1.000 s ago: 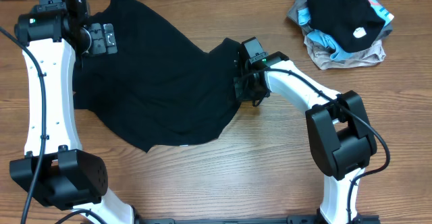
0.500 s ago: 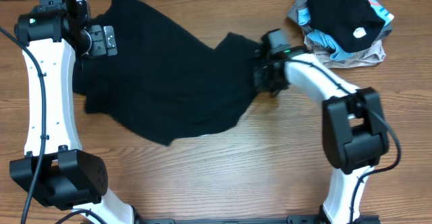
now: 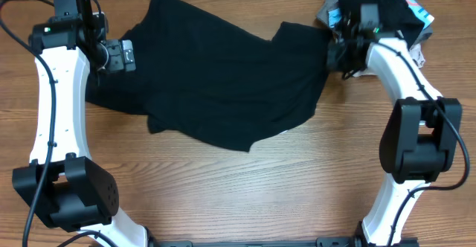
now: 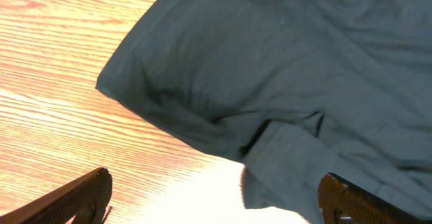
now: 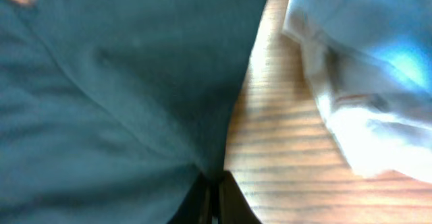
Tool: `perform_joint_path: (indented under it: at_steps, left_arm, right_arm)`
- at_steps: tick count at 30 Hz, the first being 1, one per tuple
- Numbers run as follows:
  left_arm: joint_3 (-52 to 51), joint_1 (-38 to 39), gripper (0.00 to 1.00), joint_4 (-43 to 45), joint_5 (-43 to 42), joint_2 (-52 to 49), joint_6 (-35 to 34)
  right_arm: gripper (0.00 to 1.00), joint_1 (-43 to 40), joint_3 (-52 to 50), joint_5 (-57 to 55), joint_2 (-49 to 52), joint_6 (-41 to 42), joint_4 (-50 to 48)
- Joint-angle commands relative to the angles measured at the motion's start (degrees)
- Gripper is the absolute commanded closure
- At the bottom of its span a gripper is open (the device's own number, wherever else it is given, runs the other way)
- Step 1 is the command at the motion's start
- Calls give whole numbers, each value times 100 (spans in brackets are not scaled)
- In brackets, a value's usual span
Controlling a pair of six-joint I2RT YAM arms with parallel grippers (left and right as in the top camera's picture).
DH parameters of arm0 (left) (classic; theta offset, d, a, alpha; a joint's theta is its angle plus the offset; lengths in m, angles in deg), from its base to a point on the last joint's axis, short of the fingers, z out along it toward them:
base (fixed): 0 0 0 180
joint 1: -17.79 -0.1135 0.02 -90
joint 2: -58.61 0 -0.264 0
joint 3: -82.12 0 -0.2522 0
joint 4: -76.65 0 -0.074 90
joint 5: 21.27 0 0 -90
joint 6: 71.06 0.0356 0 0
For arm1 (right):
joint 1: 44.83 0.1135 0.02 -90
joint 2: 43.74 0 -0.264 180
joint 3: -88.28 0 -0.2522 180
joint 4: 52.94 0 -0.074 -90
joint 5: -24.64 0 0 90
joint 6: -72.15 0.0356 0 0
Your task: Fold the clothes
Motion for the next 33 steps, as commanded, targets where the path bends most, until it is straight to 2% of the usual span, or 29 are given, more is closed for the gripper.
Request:
perform_joint_path:
  at_steps: [1,2,3,4,5,6,11,18,22,26,30,33]
  left_arm:
    - [-262,7,0,129,-127,127,26]
    - [-317,7,0,157,-118,127,28]
    - [-361,0,0,181,-98,127,28]
    - [-400,-11,0,203,-83,127,28]
    - [-424,-33,0,216,-81,127,26]
    - [-439,-55,0,221,-81,127,26]
    - [-529,-232,0,363,-83,116,31]
    - [-1064,-369,0,911,-90,90,627]
    - [-1517,-496,0,1246,-92,83,671]
    - [-1943,-669,5,1491,-87,63,667]
    - [-2247,-938,9,1637,-85,61,424]
    - [-2284,-1196,8,1633,-85,61,251]
  right_arm:
    - [86,-24,1152,118,-76,-149,557]
    - [57,-15,1493,243,-76,-149,892]
    - [36,-2,1768,352,-76,-146,1178]
    - [21,20,2096,494,-76,-142,1539]
    - [12,39,2415,632,-76,-120,1904]
    - [7,63,2686,776,-79,-120,2232]
    - [1,282,3526,1335,-87,-125,3493]
    - [1,1027,3449,1419,-87,-127,4345]
    - [8,1515,3449,1414,-87,-122,4531]
    - [9,1867,3285,951,-87,326,4577]
    - [14,2153,2778,702,-87,782,4553]
    - [18,2385,2223,678,-87,1027,4437]
